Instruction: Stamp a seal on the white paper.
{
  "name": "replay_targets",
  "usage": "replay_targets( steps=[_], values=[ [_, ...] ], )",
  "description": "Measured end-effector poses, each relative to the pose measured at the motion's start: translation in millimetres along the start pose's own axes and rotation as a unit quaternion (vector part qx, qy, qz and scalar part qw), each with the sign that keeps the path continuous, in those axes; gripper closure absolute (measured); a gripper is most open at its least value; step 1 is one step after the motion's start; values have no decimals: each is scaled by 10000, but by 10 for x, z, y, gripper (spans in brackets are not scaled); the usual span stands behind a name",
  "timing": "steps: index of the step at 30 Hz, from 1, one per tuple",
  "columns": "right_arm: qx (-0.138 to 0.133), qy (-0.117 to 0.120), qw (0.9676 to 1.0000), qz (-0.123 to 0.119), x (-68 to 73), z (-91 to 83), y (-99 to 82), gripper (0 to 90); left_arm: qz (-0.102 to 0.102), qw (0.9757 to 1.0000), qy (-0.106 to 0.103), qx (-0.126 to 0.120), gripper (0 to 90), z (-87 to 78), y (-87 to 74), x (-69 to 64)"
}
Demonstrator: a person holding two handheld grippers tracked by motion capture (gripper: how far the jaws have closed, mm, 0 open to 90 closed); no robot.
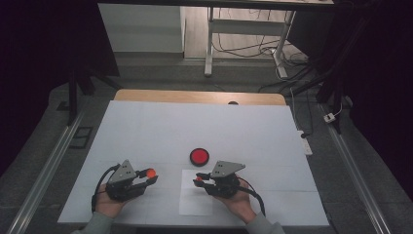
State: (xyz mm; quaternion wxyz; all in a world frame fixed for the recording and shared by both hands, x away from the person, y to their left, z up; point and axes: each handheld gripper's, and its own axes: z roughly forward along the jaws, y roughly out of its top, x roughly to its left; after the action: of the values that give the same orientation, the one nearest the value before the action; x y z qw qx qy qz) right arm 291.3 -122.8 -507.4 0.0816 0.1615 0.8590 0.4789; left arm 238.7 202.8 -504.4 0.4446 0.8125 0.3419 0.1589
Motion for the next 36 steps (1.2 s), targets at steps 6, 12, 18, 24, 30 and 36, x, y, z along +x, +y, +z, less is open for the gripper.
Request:
replay_targets(
  steps=[6, 12, 18, 24, 30, 36],
  values=[
    [131, -33, 9999, -58, 14, 48, -40, 734, -6, 10000, 1, -11, 647, -4, 2, 0],
    [264, -49, 9996, -124, 42, 82, -60, 734, -8, 10000, -6, -19, 648, -5, 1, -3],
    [283, -7, 9995, -135, 56, 102, -76, 734, 0, 10000, -25, -2, 648, 0, -1, -3],
    [301, -64, 9994, -154, 51, 101, -84, 734, -6, 10000, -9, -10, 648, -4, -2, -1],
    [354, -84, 9992, -178, 52, 112, -96, 734, -2, 10000, -12, -5, 648, 0, -2, -3],
    [354, -89, 9992, -186, 59, 130, -104, 734, -1, 10000, -17, -3, 648, -1, -2, -3]
  ],
)
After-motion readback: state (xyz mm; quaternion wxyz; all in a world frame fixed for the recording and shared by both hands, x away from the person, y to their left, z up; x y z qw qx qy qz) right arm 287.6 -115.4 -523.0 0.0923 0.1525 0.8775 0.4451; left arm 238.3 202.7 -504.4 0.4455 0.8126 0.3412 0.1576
